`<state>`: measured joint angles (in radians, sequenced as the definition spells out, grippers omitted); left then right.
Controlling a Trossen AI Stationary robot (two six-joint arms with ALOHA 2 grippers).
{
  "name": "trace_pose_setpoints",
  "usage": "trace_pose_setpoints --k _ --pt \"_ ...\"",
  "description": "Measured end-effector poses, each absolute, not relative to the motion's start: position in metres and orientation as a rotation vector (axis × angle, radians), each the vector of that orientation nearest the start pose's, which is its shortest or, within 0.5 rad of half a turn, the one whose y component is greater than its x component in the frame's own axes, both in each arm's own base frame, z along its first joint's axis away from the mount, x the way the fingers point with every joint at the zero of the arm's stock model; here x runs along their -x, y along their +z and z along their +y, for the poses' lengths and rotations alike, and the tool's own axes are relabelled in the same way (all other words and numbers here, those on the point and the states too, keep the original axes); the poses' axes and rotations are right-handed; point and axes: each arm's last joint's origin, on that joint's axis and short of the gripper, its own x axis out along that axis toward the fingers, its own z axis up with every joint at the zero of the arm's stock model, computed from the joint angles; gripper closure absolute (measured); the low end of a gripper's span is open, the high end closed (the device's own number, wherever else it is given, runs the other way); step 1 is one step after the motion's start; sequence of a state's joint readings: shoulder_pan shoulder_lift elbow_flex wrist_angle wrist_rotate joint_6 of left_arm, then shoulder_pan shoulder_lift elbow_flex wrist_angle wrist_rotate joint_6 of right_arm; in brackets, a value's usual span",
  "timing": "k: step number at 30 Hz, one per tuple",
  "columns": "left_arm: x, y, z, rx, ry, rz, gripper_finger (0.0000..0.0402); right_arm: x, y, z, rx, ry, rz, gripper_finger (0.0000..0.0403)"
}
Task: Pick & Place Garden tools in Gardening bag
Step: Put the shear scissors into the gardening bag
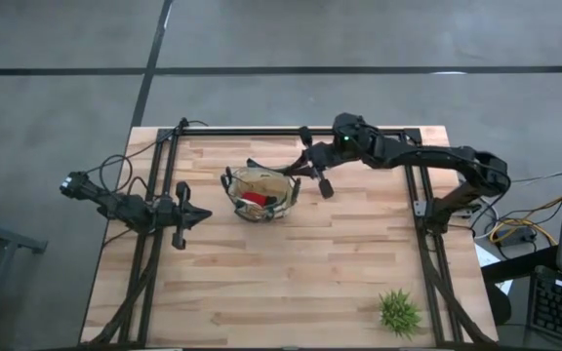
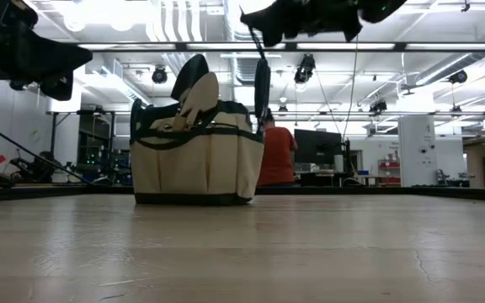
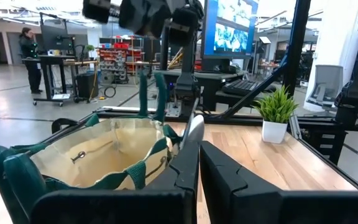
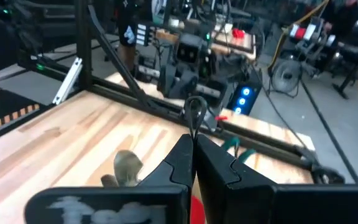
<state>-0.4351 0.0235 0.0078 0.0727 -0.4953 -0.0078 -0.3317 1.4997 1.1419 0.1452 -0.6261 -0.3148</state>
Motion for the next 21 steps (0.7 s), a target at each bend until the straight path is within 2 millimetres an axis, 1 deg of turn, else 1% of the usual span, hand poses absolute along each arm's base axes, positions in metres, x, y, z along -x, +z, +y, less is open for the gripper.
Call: trace_pose_setpoints --k 3,6,12,16,21 --pt "-0.092 0.171 -0.028 0.034 0.060 -0.052 0.0381 -0.336 0.308 -0.101 0.185 0.311 0.158 0.0395" --pt "-0.092 0.171 -0.028 0.033 0.060 -0.051 0.0381 -0.345 0.305 -0.105 0.184 0.309 0.156 0.0395" --pt "-0.092 0.171 -0.028 0.034 0.060 -0.052 0.0383 -0.361 0.314 -0.109 0.191 0.345 0.127 0.0395" --pt "-0.092 0.171 -0.028 0.034 0.060 -0.052 0.0383 -0.363 0.317 -0.109 0.183 0.370 0.130 0.0395" --pt "-0.092 0.171 -0.028 0.033 0.060 -0.052 0.0381 -0.360 0.310 -0.109 0.164 0.369 0.172 0.0395"
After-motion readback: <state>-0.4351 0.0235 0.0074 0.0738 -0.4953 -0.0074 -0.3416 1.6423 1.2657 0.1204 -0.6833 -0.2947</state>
